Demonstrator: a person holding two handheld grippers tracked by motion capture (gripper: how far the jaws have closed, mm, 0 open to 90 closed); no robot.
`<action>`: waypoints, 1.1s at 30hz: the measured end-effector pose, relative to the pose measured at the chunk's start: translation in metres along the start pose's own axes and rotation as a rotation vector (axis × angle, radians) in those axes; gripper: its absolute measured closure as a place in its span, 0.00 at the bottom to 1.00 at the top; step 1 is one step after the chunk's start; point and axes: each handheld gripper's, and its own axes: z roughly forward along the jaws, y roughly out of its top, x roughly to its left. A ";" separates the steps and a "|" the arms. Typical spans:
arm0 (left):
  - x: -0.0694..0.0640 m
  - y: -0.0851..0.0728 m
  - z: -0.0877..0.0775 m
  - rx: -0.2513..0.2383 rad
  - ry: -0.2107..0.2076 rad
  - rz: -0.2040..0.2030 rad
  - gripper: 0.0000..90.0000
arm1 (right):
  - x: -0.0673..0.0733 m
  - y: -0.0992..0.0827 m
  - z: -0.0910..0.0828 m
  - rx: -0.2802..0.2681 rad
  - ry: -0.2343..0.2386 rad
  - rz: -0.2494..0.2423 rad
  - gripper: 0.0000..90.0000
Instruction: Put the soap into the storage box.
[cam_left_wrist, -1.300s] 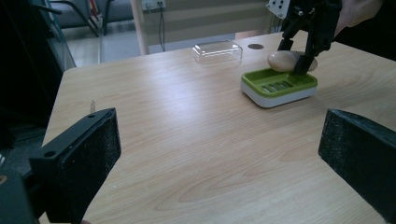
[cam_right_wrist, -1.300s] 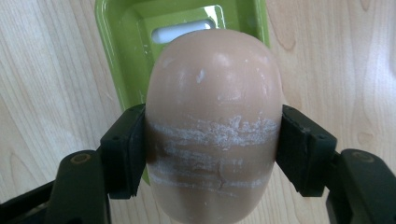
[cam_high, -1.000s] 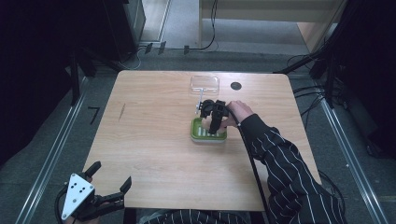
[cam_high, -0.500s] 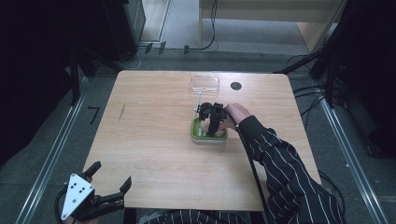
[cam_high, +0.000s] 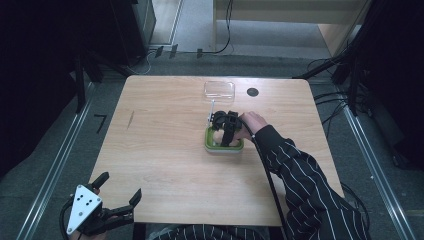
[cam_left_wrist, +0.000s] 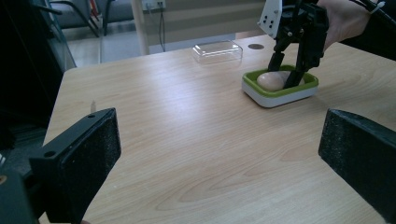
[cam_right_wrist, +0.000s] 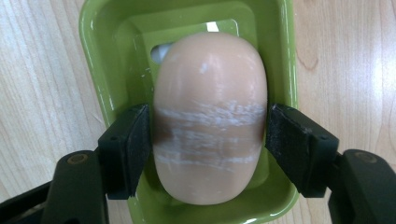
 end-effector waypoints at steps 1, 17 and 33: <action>0.000 0.000 0.000 0.001 0.000 0.001 0.00 | -0.001 -0.001 0.000 0.001 0.003 -0.001 0.36; 0.000 0.002 0.005 0.001 -0.023 0.009 0.00 | 0.000 -0.007 -0.013 -0.006 -0.004 0.089 0.20; 0.000 0.004 0.010 -0.001 -0.042 0.013 0.00 | -0.002 -0.025 -0.032 -0.036 -0.024 0.210 0.08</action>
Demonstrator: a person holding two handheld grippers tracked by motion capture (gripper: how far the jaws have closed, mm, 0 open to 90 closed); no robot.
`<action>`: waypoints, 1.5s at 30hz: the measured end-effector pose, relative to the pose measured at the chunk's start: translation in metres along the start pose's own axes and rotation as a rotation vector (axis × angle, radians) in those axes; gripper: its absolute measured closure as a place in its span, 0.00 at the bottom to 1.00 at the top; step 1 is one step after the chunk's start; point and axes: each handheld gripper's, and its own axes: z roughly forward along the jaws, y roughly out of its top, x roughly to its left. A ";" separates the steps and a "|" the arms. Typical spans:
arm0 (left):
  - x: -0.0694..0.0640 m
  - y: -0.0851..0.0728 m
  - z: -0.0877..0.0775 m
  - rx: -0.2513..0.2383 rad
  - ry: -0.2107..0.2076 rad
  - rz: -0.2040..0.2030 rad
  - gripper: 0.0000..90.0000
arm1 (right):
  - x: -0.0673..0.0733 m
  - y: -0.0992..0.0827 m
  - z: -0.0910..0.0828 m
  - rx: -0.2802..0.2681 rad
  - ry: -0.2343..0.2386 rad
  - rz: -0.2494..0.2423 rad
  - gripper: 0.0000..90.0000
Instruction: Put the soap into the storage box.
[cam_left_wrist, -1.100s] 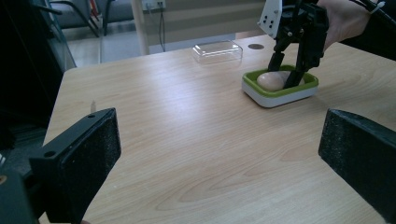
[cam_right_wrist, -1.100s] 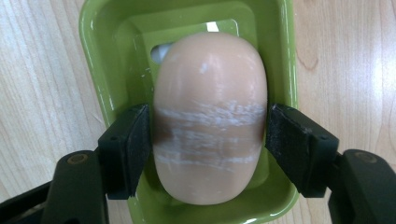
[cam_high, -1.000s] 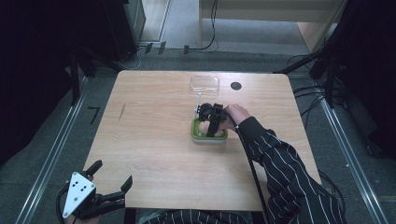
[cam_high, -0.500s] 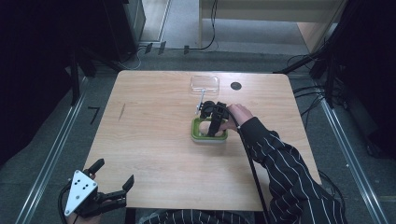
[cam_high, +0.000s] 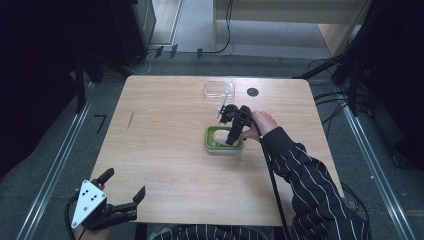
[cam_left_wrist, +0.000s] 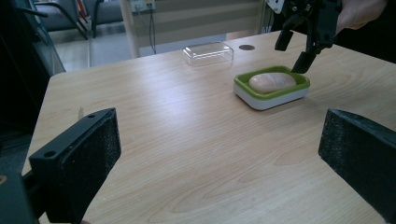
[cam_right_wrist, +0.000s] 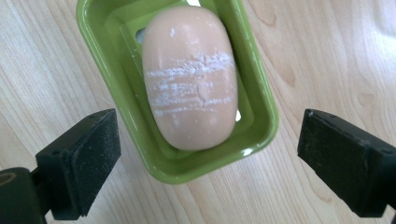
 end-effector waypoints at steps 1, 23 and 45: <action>0.000 0.000 0.001 -0.001 -0.003 -0.001 0.00 | 0.000 -0.001 -0.001 -0.002 0.000 0.008 0.08; -0.001 0.007 0.019 -0.004 -0.066 0.019 0.00 | -0.001 -0.068 -0.025 0.002 -0.052 0.188 0.08; -0.002 0.009 0.024 -0.005 -0.089 0.025 0.00 | 0.017 -0.120 -0.024 0.041 -0.068 0.300 0.08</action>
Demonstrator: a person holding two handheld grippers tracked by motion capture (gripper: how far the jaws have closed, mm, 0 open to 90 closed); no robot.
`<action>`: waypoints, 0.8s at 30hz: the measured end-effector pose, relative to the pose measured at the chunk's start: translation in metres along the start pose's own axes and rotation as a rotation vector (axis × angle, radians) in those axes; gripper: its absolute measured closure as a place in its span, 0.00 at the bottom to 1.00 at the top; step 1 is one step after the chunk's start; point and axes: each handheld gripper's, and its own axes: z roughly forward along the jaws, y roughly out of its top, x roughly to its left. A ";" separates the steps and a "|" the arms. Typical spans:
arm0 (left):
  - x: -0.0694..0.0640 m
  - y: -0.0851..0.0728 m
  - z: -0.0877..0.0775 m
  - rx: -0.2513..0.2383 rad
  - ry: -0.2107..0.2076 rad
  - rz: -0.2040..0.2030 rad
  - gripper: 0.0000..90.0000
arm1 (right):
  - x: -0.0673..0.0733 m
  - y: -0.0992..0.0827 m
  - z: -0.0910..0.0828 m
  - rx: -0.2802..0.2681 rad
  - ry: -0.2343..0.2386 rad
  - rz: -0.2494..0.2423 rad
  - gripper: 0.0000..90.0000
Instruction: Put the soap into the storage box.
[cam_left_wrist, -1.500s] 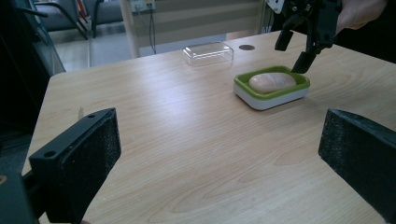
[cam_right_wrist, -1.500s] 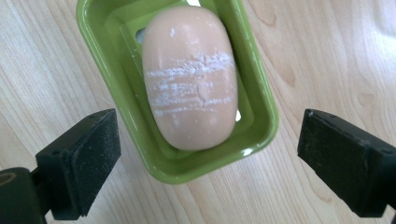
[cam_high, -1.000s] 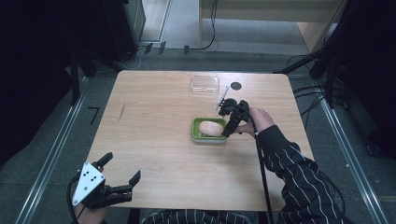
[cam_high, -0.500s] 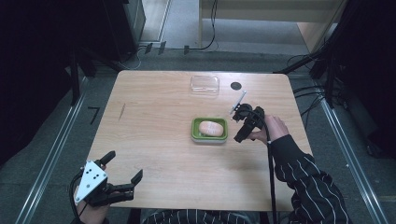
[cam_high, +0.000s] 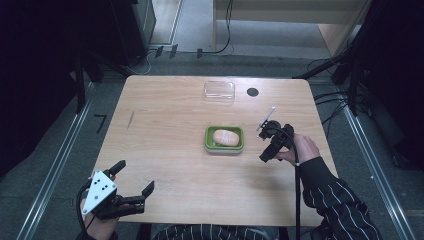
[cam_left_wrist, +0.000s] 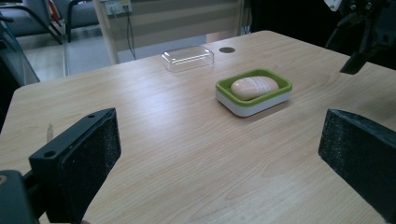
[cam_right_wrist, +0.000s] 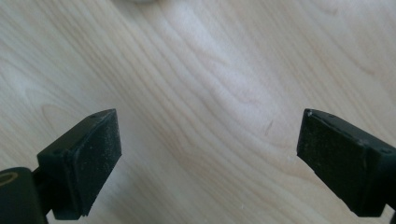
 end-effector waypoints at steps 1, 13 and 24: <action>0.000 0.000 0.000 0.001 -0.002 0.001 0.00 | 0.001 -0.003 0.001 0.001 0.000 -0.001 0.08; 0.000 0.001 0.004 0.002 -0.016 0.007 0.00 | 0.014 -0.030 0.016 0.058 0.013 0.005 0.08; 0.000 0.002 0.005 0.004 -0.024 0.012 0.00 | 0.023 -0.050 0.023 0.067 0.020 0.015 0.08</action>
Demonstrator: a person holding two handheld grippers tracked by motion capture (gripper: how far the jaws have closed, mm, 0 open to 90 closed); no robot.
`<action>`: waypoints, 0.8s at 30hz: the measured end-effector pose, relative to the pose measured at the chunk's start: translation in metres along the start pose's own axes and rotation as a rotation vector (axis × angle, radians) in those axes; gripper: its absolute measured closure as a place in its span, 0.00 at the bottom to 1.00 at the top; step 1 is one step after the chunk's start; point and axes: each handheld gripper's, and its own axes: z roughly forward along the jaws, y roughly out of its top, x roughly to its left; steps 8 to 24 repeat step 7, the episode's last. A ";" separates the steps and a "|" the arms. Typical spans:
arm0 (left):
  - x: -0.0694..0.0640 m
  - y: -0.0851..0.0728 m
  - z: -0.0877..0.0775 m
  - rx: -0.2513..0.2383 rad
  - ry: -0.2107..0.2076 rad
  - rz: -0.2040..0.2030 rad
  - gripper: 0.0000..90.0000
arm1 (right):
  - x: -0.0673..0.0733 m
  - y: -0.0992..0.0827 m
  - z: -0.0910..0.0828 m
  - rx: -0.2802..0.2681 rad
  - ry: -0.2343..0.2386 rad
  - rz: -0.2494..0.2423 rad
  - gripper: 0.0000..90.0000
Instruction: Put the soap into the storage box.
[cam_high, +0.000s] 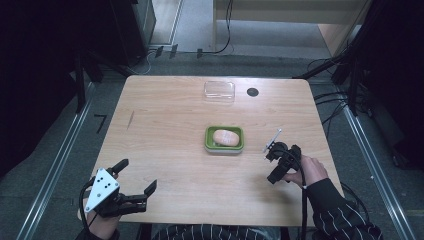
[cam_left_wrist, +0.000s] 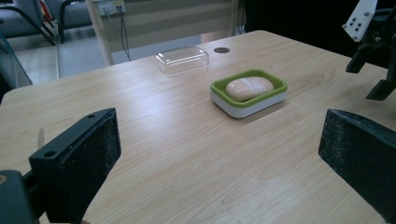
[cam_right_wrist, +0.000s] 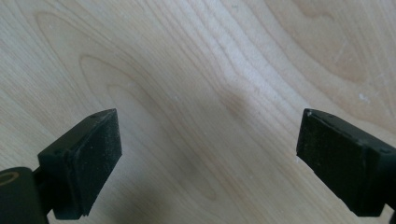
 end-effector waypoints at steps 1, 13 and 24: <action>0.000 0.000 0.000 0.001 0.001 -0.001 0.00 | 0.000 -0.002 0.001 0.000 0.005 0.001 0.08; -0.001 0.000 0.000 0.003 0.003 0.000 0.00 | 0.000 -0.005 0.001 0.005 0.002 0.001 0.08; -0.001 0.000 0.000 0.003 0.003 0.000 0.00 | 0.000 -0.005 0.001 0.005 0.002 0.001 0.08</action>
